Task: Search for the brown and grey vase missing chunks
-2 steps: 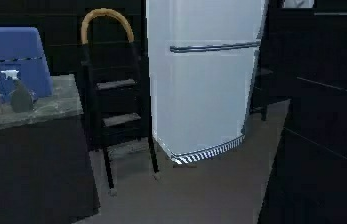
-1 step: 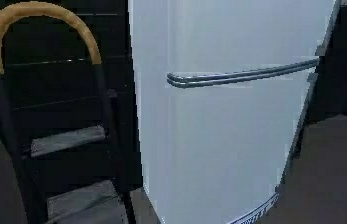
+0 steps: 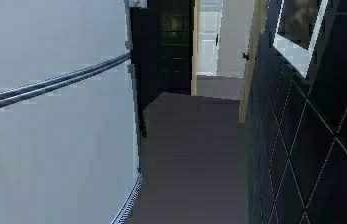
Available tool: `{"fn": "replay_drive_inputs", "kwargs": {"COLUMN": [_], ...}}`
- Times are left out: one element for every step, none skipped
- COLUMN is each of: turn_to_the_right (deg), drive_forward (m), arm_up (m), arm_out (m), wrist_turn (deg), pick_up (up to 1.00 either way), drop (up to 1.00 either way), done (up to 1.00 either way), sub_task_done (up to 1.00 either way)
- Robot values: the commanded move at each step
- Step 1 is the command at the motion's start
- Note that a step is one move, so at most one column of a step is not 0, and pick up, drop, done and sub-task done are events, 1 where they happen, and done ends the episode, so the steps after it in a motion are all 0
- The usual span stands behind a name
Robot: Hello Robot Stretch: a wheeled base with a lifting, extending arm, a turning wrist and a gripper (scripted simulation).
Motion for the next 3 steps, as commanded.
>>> {"fn": "replay_drive_inputs", "kwargs": {"turn_to_the_right": [0.0, 9.0, 0.0], "drive_forward": [0.45, 0.0, 1.0], "arm_up": [0.0, 0.0, 0.0], "arm_out": [0.0, 0.0, 0.0], "wrist_turn": [0.0, 0.0, 0.0], "pick_up": [0.0, 0.0, 0.0], "drop": [0.0, 0.0, 0.0], "done": [0.0, 0.0, 0.0], "sub_task_done": [0.0, 0.0, 0.0]}}
